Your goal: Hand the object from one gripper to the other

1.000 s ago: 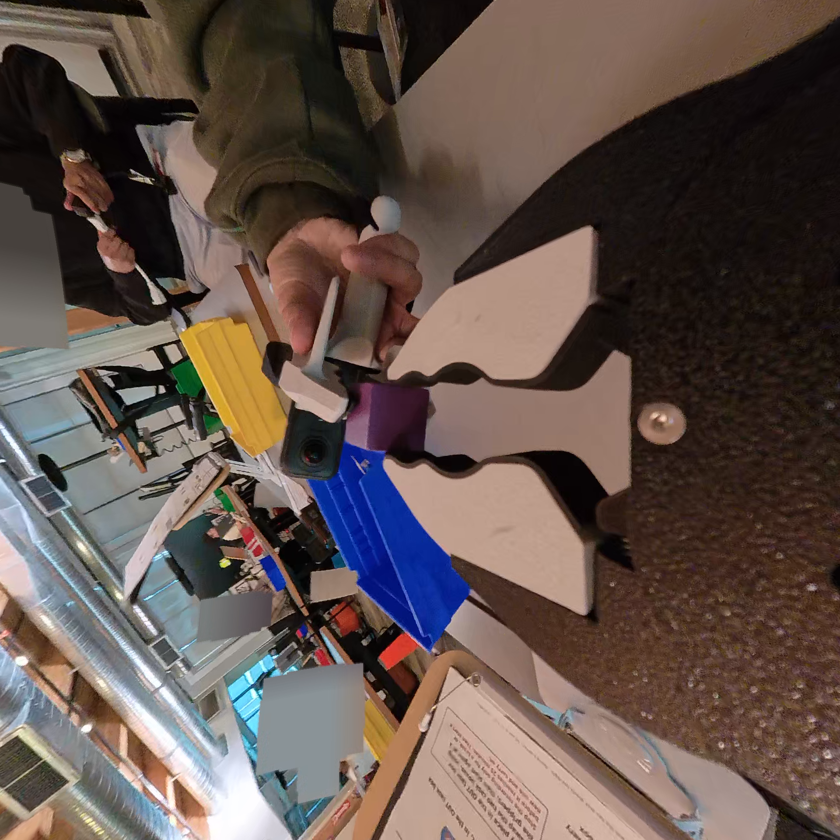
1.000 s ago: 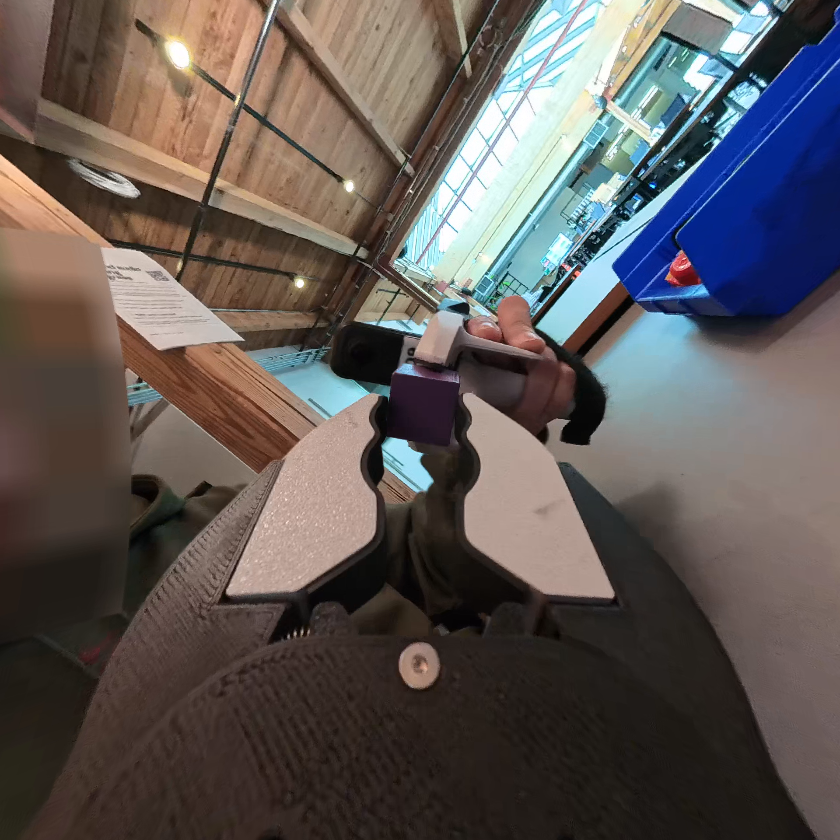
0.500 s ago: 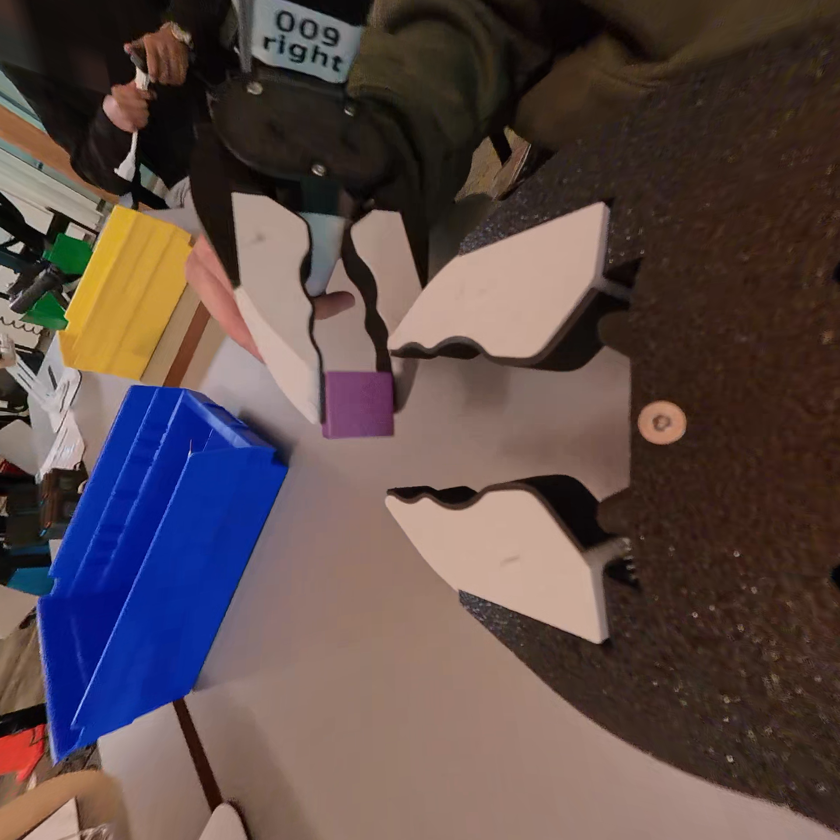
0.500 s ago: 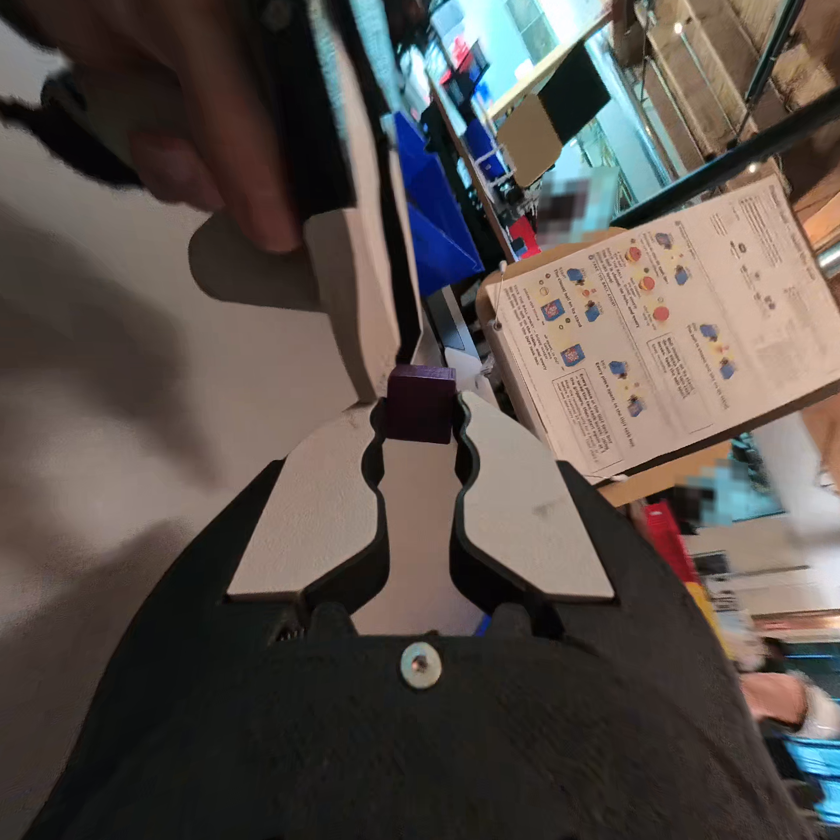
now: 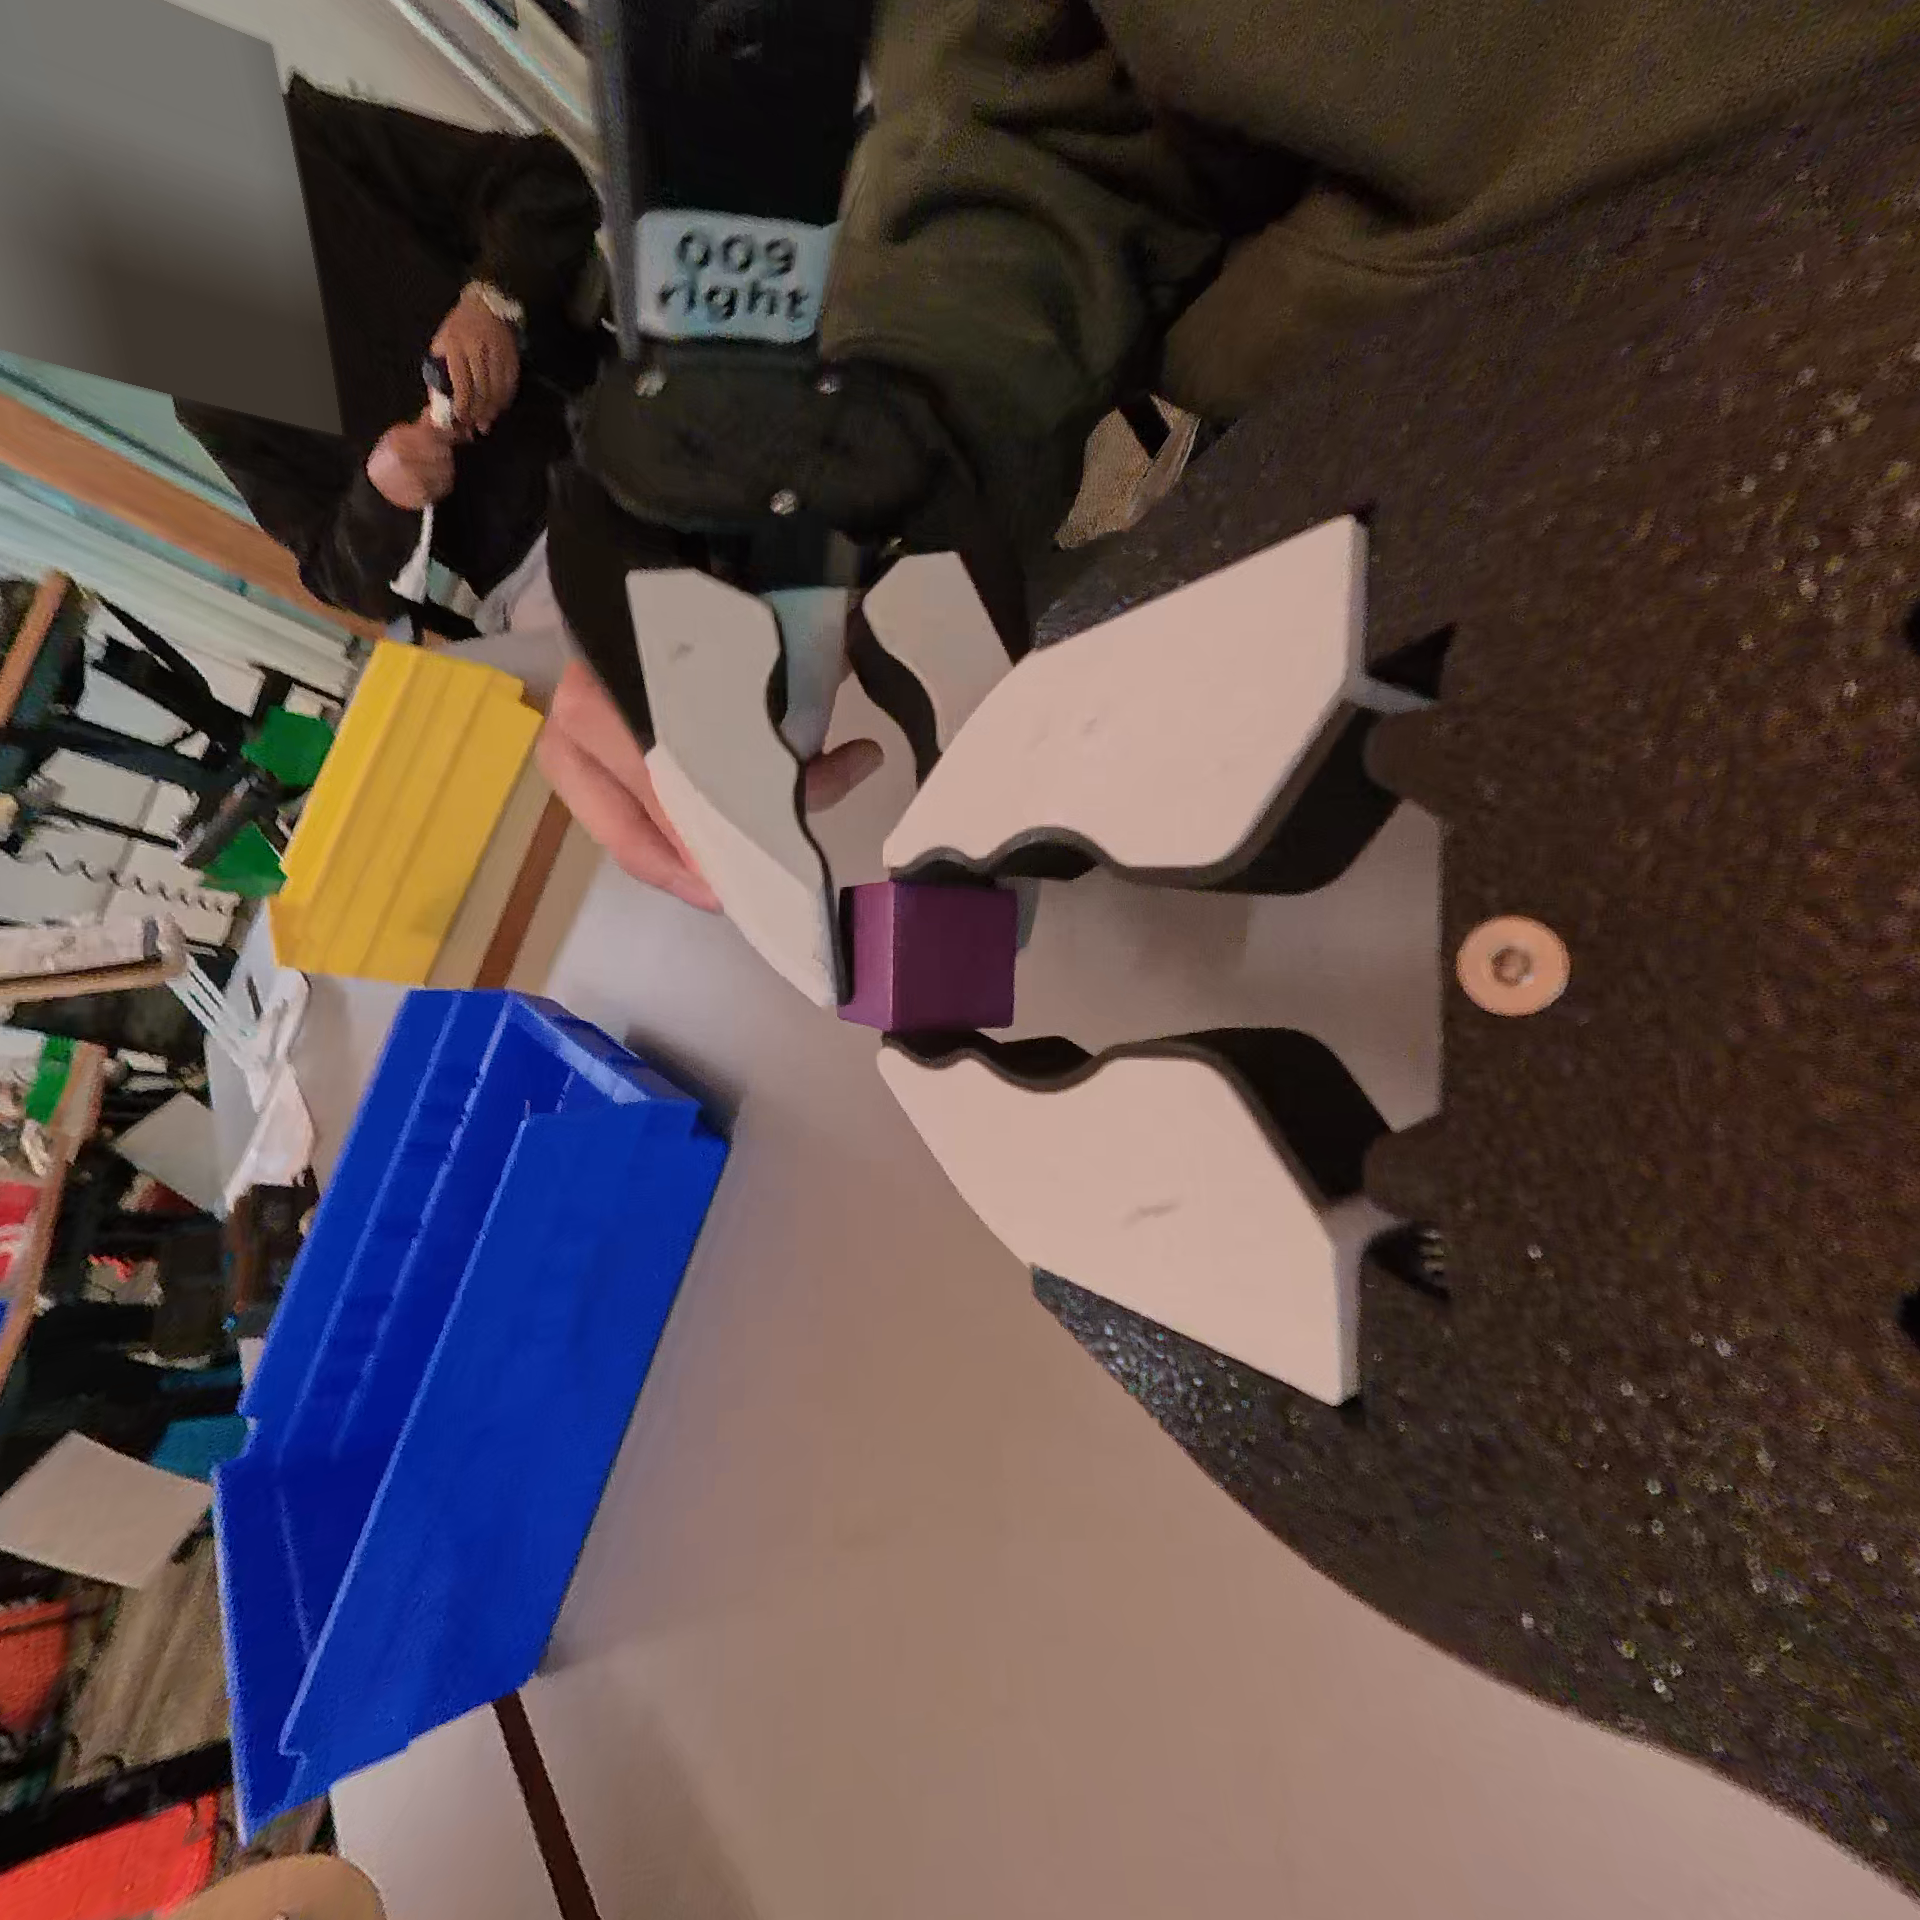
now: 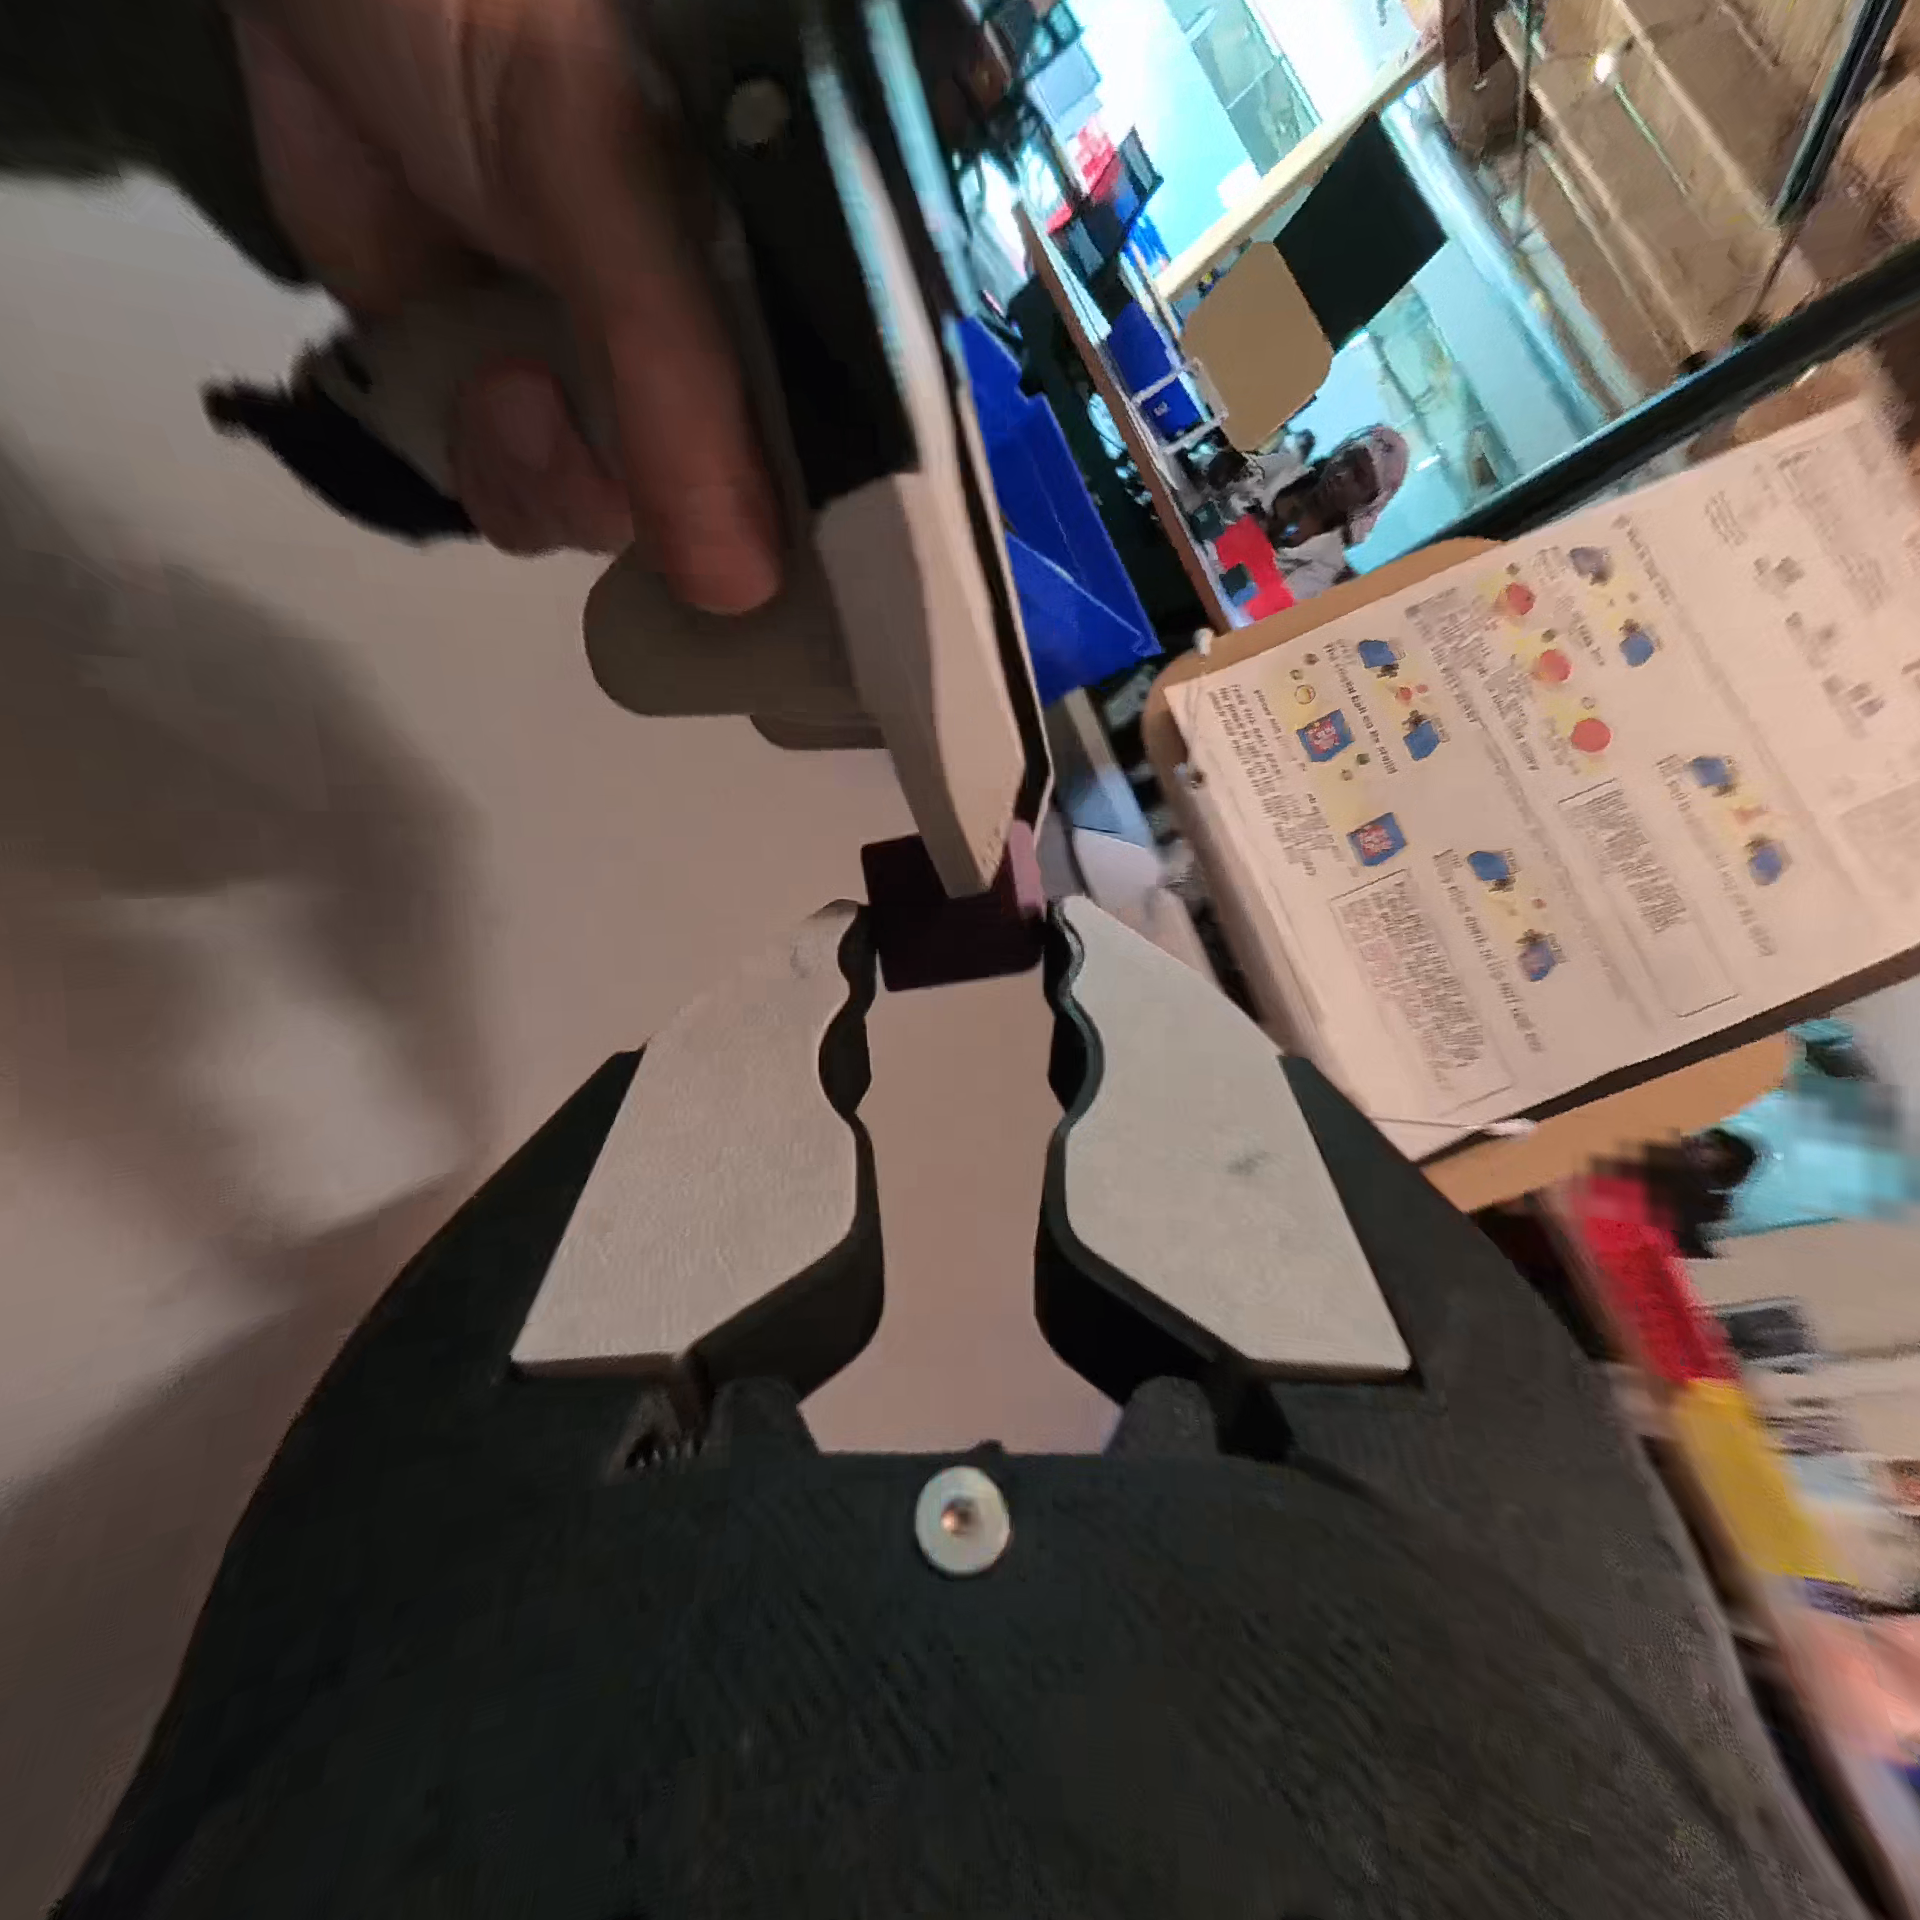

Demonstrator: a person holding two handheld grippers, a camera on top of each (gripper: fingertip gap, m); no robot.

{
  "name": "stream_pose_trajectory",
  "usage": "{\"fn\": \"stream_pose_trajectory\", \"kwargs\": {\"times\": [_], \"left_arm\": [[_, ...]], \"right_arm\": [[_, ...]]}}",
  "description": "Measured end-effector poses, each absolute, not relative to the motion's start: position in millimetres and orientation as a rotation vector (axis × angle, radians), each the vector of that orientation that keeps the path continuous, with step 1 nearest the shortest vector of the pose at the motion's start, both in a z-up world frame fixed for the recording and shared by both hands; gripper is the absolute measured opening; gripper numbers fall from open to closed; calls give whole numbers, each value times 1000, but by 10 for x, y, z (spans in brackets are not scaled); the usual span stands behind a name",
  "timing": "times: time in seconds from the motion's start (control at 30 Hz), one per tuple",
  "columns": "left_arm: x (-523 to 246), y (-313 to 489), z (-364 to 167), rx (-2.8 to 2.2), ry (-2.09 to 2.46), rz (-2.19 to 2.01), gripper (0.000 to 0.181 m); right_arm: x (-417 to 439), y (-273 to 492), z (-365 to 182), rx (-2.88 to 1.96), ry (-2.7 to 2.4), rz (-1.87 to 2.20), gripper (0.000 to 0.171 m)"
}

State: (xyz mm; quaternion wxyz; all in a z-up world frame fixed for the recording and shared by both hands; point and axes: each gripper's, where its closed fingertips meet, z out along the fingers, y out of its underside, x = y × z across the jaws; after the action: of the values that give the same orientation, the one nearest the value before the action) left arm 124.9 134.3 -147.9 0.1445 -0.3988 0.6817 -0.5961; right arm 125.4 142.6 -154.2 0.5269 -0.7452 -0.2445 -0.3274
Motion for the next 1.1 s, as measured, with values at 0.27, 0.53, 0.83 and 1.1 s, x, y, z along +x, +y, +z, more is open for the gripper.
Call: {"fn": "stream_pose_trajectory", "kwargs": {"times": [0.27, 0.53, 0.83, 1.1], "left_arm": [[1045, 1472, -1174, -892, 1879, -2064, 26], [979, 1356, -1219, -788, 1948, -2054, 26], [1071, 1357, -1168, -811, 1875, -1958, 26], [1379, 1402, -1123, -625, 1580, -1275, 46]], "right_arm": [[1030, 1335, -1243, -1564, -131, 288, 43], [1008, 1356, -1170, -1500, -68, 356, 31], [1109, 1343, -1132, -1471, -29, 351, 25], [1664, 1192, -976, -1134, 534, 450, 25]]}}
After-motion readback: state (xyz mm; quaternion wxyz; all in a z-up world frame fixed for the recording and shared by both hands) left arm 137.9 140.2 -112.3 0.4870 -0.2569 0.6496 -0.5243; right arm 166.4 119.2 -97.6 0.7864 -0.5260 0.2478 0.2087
